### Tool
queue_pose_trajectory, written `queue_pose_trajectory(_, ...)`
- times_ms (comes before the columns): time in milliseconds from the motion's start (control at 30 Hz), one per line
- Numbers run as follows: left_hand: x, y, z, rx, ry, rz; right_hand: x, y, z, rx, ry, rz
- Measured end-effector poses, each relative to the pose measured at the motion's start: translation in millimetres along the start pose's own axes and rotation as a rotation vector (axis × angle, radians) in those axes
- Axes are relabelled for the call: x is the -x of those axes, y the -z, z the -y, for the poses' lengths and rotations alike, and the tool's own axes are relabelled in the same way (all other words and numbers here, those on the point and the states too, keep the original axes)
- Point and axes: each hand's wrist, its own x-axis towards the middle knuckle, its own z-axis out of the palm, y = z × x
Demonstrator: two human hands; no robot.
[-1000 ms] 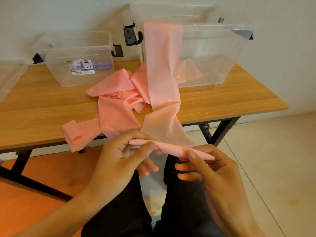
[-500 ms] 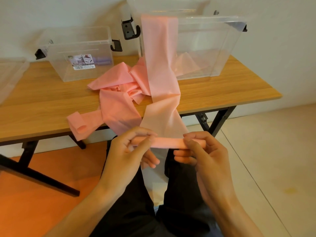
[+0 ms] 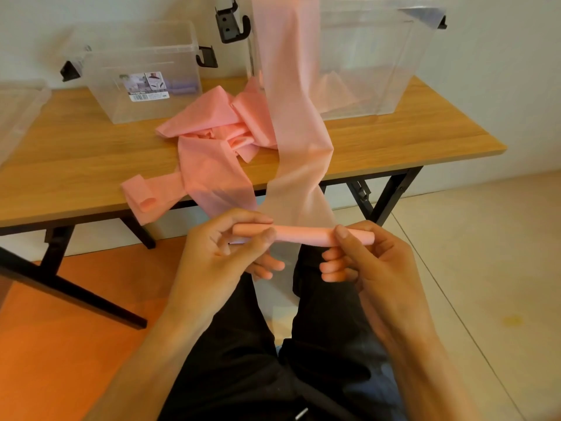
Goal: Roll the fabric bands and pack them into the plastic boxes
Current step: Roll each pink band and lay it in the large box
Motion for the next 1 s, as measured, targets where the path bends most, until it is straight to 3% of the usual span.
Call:
queue_pose_trajectory(267, -1, -6, 5, -0.045, -0.045, -0.031, -3, -7, -4, -0.079, -0.033, -0.025)
queue_pose_trajectory(533, -2, -14, 14, 0.093, 0.017, -0.1, -7, -5, -7, -0.026, -0.011, -0.076)
queue_pose_trajectory(700, 0, -17, 12, 0.168, 0.021, -0.186, -5, 2, -5, -0.024, -0.086, 0.02)
queue_pose_trajectory(1000, 1, -14, 11, -0.018, -0.057, -0.037, -5, 0, -3, 0.033, -0.038, -0.031)
